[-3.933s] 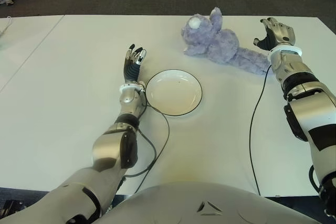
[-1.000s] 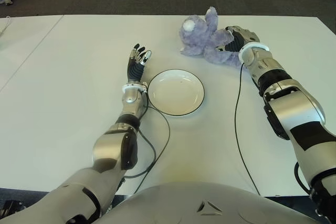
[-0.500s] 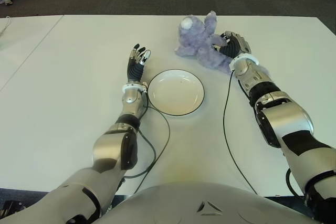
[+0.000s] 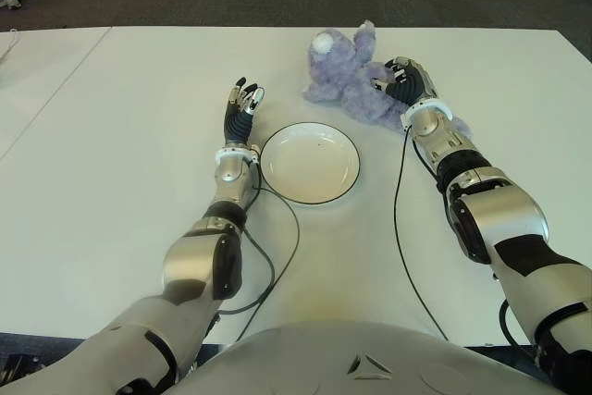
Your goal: Put the doll into the plate.
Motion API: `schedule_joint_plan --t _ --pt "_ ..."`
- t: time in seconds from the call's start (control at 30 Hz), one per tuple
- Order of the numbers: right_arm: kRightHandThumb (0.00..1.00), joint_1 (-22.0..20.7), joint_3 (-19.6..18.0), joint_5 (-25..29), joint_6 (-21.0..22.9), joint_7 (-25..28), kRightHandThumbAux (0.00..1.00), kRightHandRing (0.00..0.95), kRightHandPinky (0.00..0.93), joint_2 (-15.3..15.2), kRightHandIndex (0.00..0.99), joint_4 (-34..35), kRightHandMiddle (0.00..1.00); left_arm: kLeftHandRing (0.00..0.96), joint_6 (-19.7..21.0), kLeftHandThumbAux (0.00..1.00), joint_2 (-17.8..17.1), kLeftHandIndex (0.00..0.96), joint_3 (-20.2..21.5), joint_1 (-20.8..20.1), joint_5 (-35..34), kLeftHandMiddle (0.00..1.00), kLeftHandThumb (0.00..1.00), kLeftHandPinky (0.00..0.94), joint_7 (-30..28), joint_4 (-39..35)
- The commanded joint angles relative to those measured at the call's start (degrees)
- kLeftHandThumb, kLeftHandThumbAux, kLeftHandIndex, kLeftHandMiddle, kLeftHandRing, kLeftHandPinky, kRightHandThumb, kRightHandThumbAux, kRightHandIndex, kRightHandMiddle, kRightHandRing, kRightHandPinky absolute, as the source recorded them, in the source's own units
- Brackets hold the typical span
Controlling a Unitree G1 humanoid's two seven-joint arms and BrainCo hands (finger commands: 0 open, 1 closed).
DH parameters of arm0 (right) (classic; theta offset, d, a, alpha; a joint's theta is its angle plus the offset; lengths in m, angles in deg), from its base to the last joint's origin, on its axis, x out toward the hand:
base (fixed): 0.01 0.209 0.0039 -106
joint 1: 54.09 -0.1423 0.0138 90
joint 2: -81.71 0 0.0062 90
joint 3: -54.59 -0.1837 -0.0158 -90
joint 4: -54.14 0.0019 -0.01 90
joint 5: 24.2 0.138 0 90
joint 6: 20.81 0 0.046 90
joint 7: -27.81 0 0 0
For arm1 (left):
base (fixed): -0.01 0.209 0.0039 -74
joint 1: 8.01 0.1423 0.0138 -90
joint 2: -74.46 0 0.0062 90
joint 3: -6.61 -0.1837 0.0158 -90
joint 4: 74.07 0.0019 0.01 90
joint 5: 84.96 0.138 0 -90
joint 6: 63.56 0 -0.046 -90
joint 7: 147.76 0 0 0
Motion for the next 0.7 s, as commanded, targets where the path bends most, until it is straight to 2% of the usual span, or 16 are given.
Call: schedule_joint_plan --t 0.03,0.07,0.2,0.3,0.43,0.63,0.7 --pt "0.298 3.43 -0.52 1.21 -1.11 0.47 0.587 0.272 0.234 1.79 0.232 -0.20 0.277 0.170 4.69 0.395 1.74 0.079 0.88 14.27 -1.10 0.173 0.000 0.114 0.09 7.49" --pt "0.292 3.47 -0.46 1.10 -1.10 0.29 0.584 0.258 0.225 1.81 0.228 -0.12 0.264 0.176 4.88 0.396 1.70 0.081 0.79 14.23 -0.99 0.176 0.000 0.145 0.26 7.50" --pt "0.292 3.61 -0.27 0.79 -1.26 -0.14 0.580 0.231 0.211 1.76 0.236 0.05 0.239 0.181 6.34 0.402 0.88 0.091 1.11 14.06 -1.14 0.182 0.000 0.138 -0.28 7.85" --pt "0.287 3.76 -0.09 0.55 -1.52 -0.27 0.577 0.209 0.174 1.60 0.251 -0.03 0.226 0.183 5.34 0.401 1.25 0.092 1.60 14.12 -1.83 0.181 0.000 0.146 -1.21 7.66" --pt "0.267 3.66 0.04 0.36 -1.73 -0.19 0.563 0.192 0.169 1.34 0.261 -0.39 0.215 0.175 4.77 0.396 1.57 0.090 2.26 14.19 -2.77 0.172 0.000 0.125 -2.33 7.46" --pt "0.245 3.72 0.51 -0.27 -2.30 -0.96 0.544 0.161 0.153 0.88 0.263 -0.39 0.180 0.177 4.83 0.393 1.92 0.091 1.33 14.02 -1.86 0.172 0.000 0.149 -0.73 7.41" --pt "0.244 3.93 1.00 -0.81 -2.46 -1.54 0.547 0.155 0.157 0.80 0.255 -0.09 0.168 0.175 4.87 0.392 1.77 0.091 1.35 14.03 -1.87 0.172 0.000 0.128 -0.80 7.44"
